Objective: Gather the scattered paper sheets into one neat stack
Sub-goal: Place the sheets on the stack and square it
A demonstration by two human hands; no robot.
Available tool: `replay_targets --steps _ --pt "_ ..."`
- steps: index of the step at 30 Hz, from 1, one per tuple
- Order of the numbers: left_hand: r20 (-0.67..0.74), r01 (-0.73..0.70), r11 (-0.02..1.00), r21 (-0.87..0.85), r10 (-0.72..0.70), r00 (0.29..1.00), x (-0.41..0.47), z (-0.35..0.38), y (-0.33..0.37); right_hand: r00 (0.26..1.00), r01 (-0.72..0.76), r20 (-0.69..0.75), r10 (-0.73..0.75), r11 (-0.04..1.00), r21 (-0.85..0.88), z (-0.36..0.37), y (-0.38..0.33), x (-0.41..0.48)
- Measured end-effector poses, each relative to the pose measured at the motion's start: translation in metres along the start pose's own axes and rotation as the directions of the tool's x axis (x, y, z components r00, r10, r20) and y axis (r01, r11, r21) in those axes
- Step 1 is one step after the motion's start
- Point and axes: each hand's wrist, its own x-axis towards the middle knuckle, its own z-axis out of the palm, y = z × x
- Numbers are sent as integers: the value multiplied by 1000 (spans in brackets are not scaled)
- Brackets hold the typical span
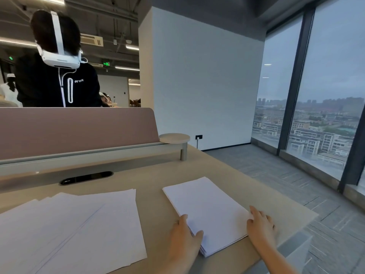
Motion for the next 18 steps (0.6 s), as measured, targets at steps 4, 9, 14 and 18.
replay_targets --steps 4,9,14,18 --pt "-51 78 988 131 -71 996 -2 -1 0 1000 -7 19 7 1000 29 0 -1 1" --pt "54 60 980 189 -71 996 -10 2 9 1000 13 20 -14 999 44 1 1 1" --pt "88 55 982 179 -71 994 -9 4 6 1000 17 11 -18 998 55 2 2 1" --pt "85 35 994 105 -44 995 -4 -2 3 1000 -4 -13 5 996 86 -1 -1 0"
